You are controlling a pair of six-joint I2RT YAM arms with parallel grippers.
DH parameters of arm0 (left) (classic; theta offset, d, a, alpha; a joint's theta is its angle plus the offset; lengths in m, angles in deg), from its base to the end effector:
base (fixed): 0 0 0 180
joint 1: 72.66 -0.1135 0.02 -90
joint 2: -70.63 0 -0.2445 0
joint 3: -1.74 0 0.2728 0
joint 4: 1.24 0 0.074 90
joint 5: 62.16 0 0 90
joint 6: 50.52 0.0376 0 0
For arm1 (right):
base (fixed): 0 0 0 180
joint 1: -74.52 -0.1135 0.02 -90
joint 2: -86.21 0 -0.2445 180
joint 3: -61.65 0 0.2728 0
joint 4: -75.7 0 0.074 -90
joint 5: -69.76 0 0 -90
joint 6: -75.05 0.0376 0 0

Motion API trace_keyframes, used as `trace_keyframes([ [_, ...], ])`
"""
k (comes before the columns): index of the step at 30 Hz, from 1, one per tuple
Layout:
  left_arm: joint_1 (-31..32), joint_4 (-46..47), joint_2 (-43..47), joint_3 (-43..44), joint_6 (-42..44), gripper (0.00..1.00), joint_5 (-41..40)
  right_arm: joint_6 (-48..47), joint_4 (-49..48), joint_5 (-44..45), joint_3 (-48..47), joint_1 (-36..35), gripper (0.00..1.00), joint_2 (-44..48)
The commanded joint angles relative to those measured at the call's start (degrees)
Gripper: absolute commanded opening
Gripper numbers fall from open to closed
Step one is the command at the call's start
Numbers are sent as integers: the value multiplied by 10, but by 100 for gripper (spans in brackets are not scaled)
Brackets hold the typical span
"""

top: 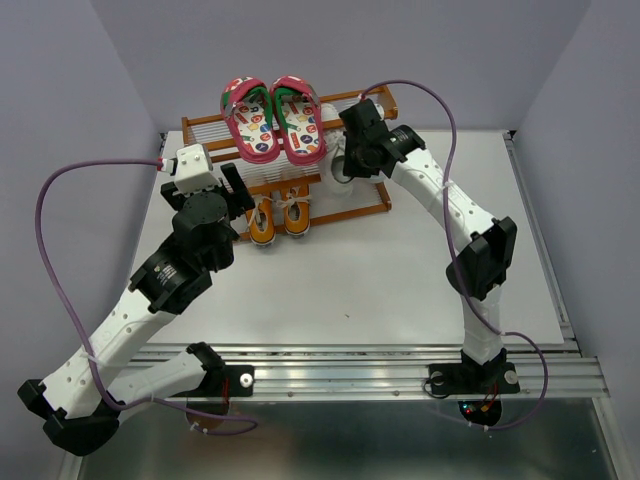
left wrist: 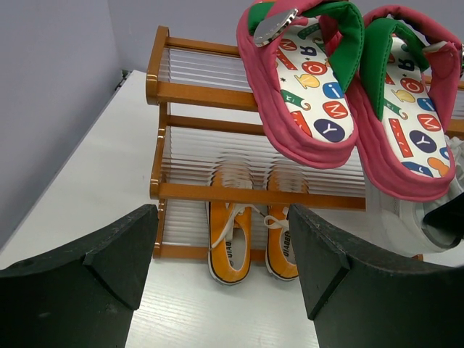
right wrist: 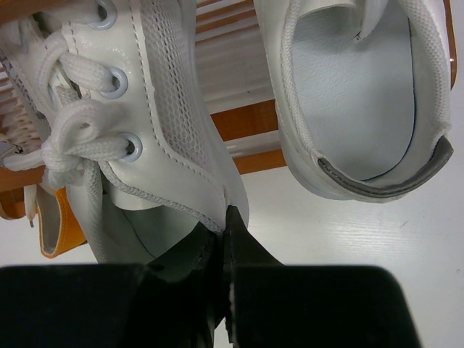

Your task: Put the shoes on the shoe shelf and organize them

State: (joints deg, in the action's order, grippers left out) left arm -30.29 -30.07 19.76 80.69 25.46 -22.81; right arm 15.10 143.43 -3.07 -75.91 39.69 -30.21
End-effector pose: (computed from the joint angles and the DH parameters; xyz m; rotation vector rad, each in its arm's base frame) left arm 0.1705 -0.1161 0.4303 -0.2976 1.5512 -0.0705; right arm 0.3829 0.2529 0.3510 0.0430 2.3464 0.2017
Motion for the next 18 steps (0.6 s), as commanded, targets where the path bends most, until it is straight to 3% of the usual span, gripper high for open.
trace_keyframes([
  [1,0,13,1,2,2,83,-15,6,-84,18,-13,12,1,13],
  [3,0,12,-1,2,3,83,-14,6,-91,16,-14,18,1,8],
  [4,0,12,0,2,2,83,-14,6,-91,14,-16,18,8,7],
  [5,0,10,-1,3,2,83,-14,5,-93,9,-17,18,15,5],
  [6,0,8,-1,4,2,83,-14,5,-93,3,-18,18,37,6],
  [9,0,6,2,3,0,83,-16,6,-102,-5,-1,18,56,17],
  [18,0,11,-7,2,0,83,-9,11,-121,-27,45,18,61,60],
])
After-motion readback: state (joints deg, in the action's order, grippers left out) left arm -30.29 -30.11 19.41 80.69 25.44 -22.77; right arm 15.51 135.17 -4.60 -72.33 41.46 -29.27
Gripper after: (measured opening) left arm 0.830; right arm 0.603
